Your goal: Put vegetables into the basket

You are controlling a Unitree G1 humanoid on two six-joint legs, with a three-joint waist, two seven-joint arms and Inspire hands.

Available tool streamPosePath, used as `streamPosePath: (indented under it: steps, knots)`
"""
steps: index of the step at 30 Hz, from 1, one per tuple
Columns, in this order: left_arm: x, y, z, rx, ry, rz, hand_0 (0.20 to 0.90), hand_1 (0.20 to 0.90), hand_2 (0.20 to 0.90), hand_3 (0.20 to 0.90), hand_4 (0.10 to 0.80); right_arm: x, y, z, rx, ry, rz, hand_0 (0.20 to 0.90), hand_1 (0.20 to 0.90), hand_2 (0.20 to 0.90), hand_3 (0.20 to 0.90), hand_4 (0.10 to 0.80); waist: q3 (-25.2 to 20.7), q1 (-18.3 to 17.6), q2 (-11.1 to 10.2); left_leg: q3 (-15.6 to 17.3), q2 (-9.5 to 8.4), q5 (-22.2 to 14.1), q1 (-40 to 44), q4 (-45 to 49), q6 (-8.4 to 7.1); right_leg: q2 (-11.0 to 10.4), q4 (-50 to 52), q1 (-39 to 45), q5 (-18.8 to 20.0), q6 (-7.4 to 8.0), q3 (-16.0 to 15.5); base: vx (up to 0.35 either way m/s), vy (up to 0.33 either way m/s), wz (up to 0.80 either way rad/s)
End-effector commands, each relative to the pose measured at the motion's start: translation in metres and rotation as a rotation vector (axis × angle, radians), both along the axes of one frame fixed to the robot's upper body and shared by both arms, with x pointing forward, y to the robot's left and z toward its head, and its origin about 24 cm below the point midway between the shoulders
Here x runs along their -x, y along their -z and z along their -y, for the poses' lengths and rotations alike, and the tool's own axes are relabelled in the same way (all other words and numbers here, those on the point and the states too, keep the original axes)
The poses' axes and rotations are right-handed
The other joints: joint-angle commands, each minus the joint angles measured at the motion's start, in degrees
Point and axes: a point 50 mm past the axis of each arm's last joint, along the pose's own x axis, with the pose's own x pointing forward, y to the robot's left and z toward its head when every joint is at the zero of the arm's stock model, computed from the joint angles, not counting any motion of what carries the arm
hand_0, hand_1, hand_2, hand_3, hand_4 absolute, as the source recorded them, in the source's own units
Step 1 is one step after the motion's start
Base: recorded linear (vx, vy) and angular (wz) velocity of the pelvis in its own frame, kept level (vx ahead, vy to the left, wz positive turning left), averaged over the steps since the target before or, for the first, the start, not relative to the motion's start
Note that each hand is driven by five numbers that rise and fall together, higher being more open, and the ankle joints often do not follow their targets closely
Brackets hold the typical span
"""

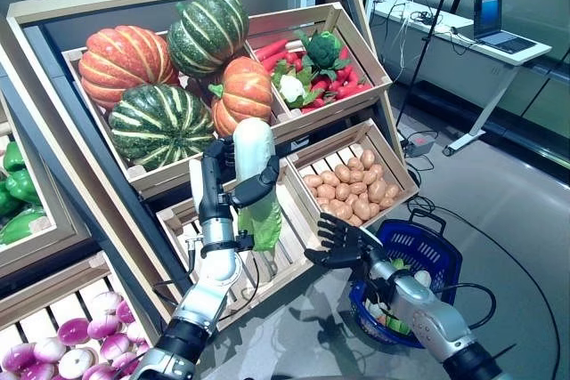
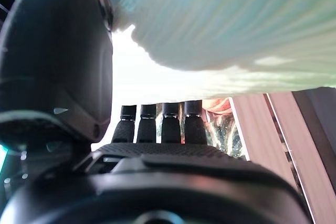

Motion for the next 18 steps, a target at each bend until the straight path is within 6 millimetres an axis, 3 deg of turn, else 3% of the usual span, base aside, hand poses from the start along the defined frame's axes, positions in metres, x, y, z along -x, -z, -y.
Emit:
streamPosePath:
  steps: [1, 7, 18]
  knots:
    - [-0.010, -0.077, 0.021, 0.062, 0.107, 0.403, 0.300, 0.300, 0.300, 0.300, 0.400, -0.031, -0.077, -0.031, -0.119, 0.045, 0.384, 0.900, 0.900, 0.900, 0.900, 0.800, -0.5, 0.2, -1.3, -0.1, -1.21, -5.2, 1.5, 0.1, 0.50, 0.1, 0.3, 2.2, -1.8, -1.90, 0.9, 0.000, 0.000, 0.00]
    - [-0.009, -0.081, 0.030, 0.087, 0.147, 0.404, 0.300, 0.300, 0.300, 0.300, 0.400, -0.035, -0.086, -0.041, -0.167, 0.032, 0.380, 0.900, 0.900, 0.900, 0.900, 0.800, -0.3, 0.9, -1.3, -0.4, -1.32, -5.3, 1.6, 0.1, 0.47, -0.1, 0.3, 2.4, -1.7, -1.96, 0.5, 0.000, 0.000, 0.00]
    - [-0.010, -0.076, 0.037, 0.132, 0.251, 0.378, 0.300, 0.300, 0.300, 0.300, 0.400, -0.038, -0.084, -0.050, -0.287, -0.048, 0.301, 0.900, 0.900, 0.900, 0.900, 0.800, -0.6, 1.6, -1.8, -0.8, -1.22, -5.4, 1.9, 0.1, 0.34, -0.2, 0.3, 2.8, -1.7, -2.03, -0.1, 0.011, -0.007, 0.04]
